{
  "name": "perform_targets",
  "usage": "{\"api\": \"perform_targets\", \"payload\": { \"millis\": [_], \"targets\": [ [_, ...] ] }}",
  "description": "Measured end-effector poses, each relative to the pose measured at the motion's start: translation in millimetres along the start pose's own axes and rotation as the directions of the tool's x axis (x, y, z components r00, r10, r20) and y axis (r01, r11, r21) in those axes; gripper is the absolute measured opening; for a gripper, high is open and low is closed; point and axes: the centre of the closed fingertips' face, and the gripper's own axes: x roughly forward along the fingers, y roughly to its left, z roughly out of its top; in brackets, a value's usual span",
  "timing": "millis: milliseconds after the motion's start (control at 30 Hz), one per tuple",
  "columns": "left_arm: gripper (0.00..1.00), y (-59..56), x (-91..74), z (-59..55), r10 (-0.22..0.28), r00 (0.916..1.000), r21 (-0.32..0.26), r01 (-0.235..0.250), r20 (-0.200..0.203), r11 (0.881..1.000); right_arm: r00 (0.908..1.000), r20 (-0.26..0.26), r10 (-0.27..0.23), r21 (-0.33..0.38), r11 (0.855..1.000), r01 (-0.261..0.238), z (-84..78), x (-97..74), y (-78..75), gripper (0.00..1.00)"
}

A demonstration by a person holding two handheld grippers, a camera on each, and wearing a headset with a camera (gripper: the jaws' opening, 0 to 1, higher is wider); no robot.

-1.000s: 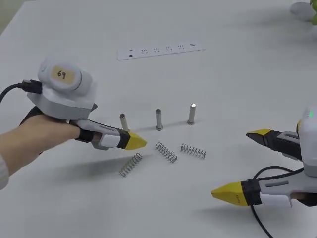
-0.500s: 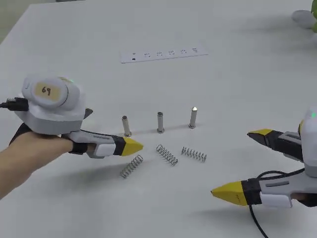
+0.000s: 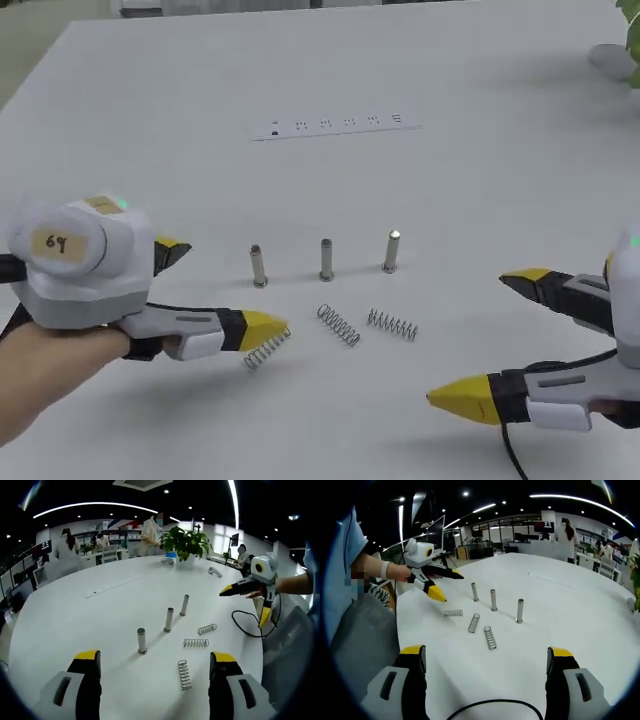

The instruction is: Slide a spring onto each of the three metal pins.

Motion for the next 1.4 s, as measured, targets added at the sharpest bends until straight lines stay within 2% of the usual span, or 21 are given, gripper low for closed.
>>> {"api": "perform_targets", "payload": {
  "millis": [33, 133, 167, 433, 533, 567, 733, 900, 1033, 1067, 1233, 1300, 1400],
  "targets": [
    [0.88, -0.5, -1.9, 0.7, -0.001, 0.9999, -0.002, 0.001, 0.017, 1.0, 1.0, -0.001, 0.0, -0.002, 1.0, 0.0, 0.0, -0.2, -0.1, 1.0],
    [0.87, -4.0, -7.2, -2.4, -0.006, 0.9998, -0.004, 0.006, 0.02, 1.0, 1.0, -0.003, 0.002, -0.007, 1.0, -0.002, 0.3, -0.6, 0.4, 1.0],
    [0.88, -5.6, -8.8, -1.4, -0.011, 0.9994, -0.009, 0.011, 0.034, 1.0, 1.0, -0.004, 0.002, -0.008, 1.0, -0.002, 0.5, -0.7, 0.7, 1.0],
    [0.86, -12.9, -20.9, -12.4, -0.023, 0.9994, -0.008, 0.023, 0.025, 1.0, 1.0, -0.004, 0.008, -0.019, 1.0, -0.008, 3.5, -0.2, 2.6, 1.0],
    [0.86, -18.1, -25.3, -12.5, -0.04, 0.9984, -0.006, 0.04, 0.04, 0.999, 0.9999, -0.004, 0.011, -0.022, 1.0, -0.011, 4.2, 0.1, 4.2, 1.0],
    [0.86, -21.6, -27.1, -10.7, -0.054, 0.9968, -0.014, 0.055, 0.059, 0.998, 0.9999, -0.004, 0.012, -0.024, 1.0, -0.012, 4.2, 0.1, 4.9, 1.0],
    [0.85, -28.2, -33.8, -12.7, -0.071, 0.9945, -0.011, 0.072, 0.077, 0.997, 0.9999, -0.005, 0.014, -0.026, 1.0, -0.014, 4.7, -0.6, 7.6, 1.0],
    [0.82, -34.5, -37.8, -17.9, -0.094, 0.9926, 0.008, 0.094, 0.077, 0.996, 0.9999, -0.007, 0.012, -0.029, 1.0, -0.012, 4.6, -2.0, 8.4, 1.0],
    [0.8, -39.8, -39.3, -20.9, -0.117, 0.9891, 0.024, 0.115, 0.089, 0.993, 0.9999, -0.009, 0.008, -0.028, 1.0, -0.009, 4.9, -3.2, 8.7, 1.0],
    [0.79, -41.6, -39.4, -19.5, -0.128, 0.986, 0.042, 0.124, 0.107, 0.991, 0.9999, -0.009, 0.007, -0.029, 1.0, -0.007, 5.1, -3.6, 9.1, 1.0],
    [0.76, -41.5, -35.7, -23.4, -0.128, 0.9869, 0.055, 0.123, 0.098, 0.991, 0.9999, -0.012, 0.003, -0.028, 1.0, -0.003, 5.7, -5.0, 11.0, 1.0],
    [0.72, -42.3, -32.7, -26.6, -0.13, 0.9877, 0.05, 0.126, 0.087, 0.991, 0.9999, -0.015, 0.0, -0.028, 1.0, -0.001, 5.2, -5.5, 11.3, 1.0],
    [0.68, -47.0, -27.0, -32.5, -0.149, 0.9861, 0.061, 0.144, 0.074, 0.988, 0.9998, -0.018, -0.002, -0.025, 1.0, 0.002, 4.7, -6.1, 11.9, 1.0]
  ]
}}
